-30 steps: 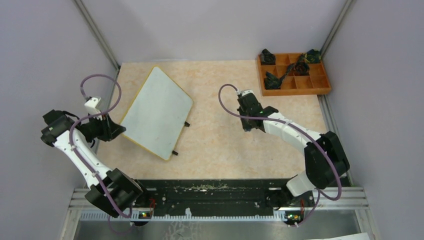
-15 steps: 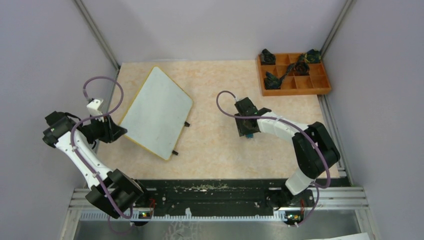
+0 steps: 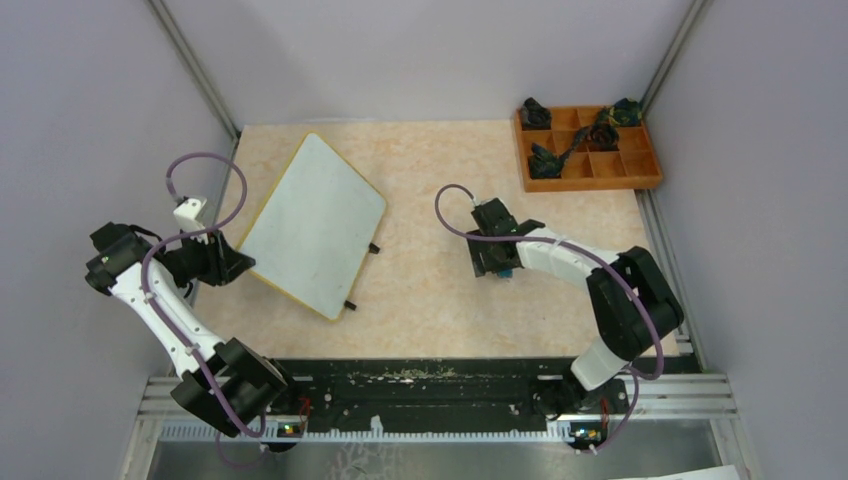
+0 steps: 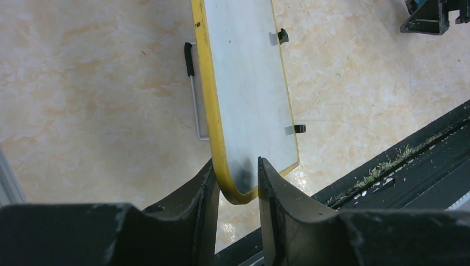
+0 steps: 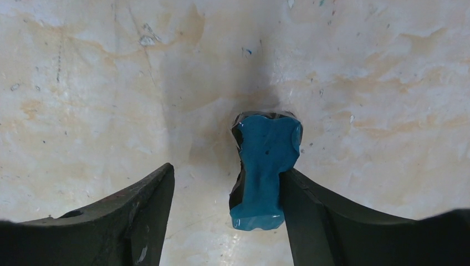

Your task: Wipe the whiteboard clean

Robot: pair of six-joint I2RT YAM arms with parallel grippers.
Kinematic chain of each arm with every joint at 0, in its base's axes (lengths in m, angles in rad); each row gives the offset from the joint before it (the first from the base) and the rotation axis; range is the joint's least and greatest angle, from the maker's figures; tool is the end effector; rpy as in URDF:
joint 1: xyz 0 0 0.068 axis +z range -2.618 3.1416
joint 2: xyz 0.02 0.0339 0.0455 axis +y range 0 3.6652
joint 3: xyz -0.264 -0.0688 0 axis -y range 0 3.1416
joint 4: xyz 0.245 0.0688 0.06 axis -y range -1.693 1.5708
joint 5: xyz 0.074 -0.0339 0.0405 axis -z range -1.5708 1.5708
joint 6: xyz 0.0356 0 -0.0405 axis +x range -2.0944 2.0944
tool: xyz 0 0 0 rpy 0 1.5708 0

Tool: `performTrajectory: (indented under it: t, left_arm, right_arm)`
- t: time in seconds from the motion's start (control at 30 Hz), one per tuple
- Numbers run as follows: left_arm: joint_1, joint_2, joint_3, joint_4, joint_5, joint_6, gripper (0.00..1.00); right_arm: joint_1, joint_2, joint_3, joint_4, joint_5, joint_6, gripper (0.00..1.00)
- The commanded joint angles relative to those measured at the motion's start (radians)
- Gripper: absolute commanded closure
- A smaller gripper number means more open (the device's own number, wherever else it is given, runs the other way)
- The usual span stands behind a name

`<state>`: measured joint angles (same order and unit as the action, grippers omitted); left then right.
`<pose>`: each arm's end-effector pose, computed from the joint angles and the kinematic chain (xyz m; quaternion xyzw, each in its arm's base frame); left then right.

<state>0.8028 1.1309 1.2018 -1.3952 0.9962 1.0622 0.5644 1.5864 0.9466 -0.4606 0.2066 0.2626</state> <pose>0.1399 0.1019 0.3390 0.1710 0.8569 -0.1958 0.4451 0.2623 0.1574 0.1823 -0.1217 0.9599 0.0013 0.2525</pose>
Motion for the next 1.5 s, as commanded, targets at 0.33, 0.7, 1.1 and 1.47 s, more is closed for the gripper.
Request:
performTrajectory:
  t: [0.33,0.7,1.1,1.47]
  left_arm:
    - [-0.003,-0.022,0.044,-0.013,0.038,-0.018,0.40]
    - [-0.003,-0.064,0.042,0.004,0.016,-0.052,0.35]
    - [-0.003,-0.052,0.043,0.162,0.037,-0.190,0.32]
    - [-0.003,0.060,0.211,0.084,0.250,-0.228,0.30]
  right_arm:
    - [-0.012,-0.060,-0.084,0.080,-0.069,0.042,0.34]
    - [0.052,0.055,-0.051,0.014,0.186,0.122,0.33]
    - [0.052,-0.037,-0.040,0.028,0.185,0.122,0.32]
    - [0.052,-0.051,-0.049,0.030,0.179,0.112,0.32]
